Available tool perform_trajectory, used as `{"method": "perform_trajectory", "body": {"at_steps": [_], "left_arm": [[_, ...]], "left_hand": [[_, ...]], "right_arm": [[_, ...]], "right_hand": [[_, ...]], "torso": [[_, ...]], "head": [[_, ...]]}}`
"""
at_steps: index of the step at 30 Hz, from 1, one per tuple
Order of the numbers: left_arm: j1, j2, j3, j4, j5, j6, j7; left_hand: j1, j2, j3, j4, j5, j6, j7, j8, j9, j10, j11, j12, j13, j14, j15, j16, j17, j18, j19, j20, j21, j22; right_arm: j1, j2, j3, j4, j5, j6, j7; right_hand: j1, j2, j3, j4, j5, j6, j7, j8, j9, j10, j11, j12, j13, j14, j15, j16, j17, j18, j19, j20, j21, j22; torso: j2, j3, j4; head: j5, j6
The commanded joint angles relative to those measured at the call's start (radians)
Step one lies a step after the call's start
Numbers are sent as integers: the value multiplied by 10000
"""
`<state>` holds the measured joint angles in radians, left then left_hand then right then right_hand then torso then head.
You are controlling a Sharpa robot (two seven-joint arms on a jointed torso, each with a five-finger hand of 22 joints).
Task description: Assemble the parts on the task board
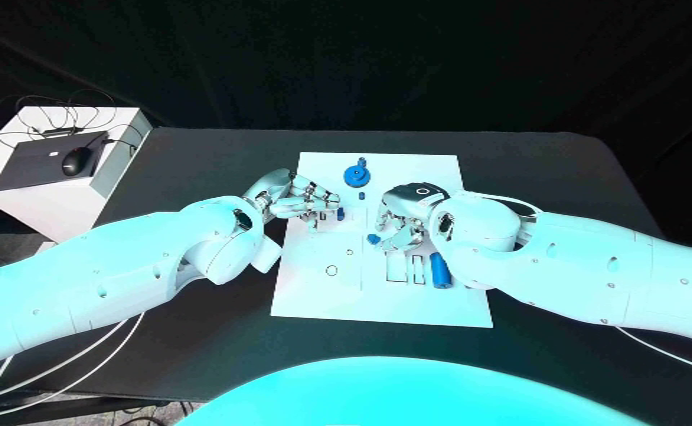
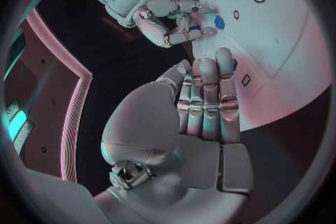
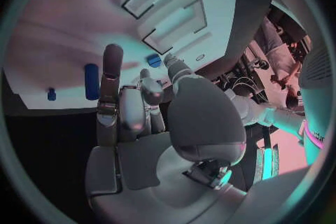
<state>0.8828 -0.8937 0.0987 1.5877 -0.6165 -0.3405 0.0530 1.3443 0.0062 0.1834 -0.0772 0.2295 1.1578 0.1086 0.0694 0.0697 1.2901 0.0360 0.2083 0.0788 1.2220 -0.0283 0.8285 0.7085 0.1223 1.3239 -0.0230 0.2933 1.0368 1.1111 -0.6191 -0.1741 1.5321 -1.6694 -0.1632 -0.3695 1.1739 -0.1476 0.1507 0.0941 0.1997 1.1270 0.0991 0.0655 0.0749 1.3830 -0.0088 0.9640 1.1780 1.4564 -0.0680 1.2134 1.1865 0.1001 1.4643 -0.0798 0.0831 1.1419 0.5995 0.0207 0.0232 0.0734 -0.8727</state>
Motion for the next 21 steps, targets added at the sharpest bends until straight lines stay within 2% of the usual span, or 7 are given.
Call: {"method": "perform_trajectory", "body": {"at_steps": [1,12,21], "left_arm": [[-5,2,4,28,38,189,58],[-4,-41,4,51,56,199,42],[-3,-57,4,66,64,228,21]], "left_hand": [[66,14,-68,2,-51,-56,0,34,-7,-89,-8,46,-13,-34,65,-56,-9,208,27,24,-52,1],[52,32,-93,5,-50,-58,-1,37,-7,-94,-6,57,-14,-39,67,-56,-16,208,23,28,-61,8],[41,31,-99,14,-50,-65,1,34,-8,-98,-4,55,-15,-40,68,-57,-17,208,23,29,-63,7]], "right_arm": [[-51,74,6,8,-153,-349,-1009],[-295,350,7,-257,-376,-569,-1276],[-378,504,10,-268,-352,-614,-1169]], "right_hand": [[37,-83,43,25,26,75,8,19,11,81,-14,38,20,39,-22,62,24,-56,355,-41,70,-18],[72,-46,78,-109,34,159,-13,20,12,108,-32,35,44,36,-36,60,47,-99,352,-72,114,-46],[101,-91,63,-253,88,277,-50,41,28,110,-53,2,52,41,-51,44,55,-125,342,-90,139,-80]], "torso": [[13,1,10],[15,-4,15],[8,-6,8]], "head": [[-9,1],[40,1],[33,1]]}}
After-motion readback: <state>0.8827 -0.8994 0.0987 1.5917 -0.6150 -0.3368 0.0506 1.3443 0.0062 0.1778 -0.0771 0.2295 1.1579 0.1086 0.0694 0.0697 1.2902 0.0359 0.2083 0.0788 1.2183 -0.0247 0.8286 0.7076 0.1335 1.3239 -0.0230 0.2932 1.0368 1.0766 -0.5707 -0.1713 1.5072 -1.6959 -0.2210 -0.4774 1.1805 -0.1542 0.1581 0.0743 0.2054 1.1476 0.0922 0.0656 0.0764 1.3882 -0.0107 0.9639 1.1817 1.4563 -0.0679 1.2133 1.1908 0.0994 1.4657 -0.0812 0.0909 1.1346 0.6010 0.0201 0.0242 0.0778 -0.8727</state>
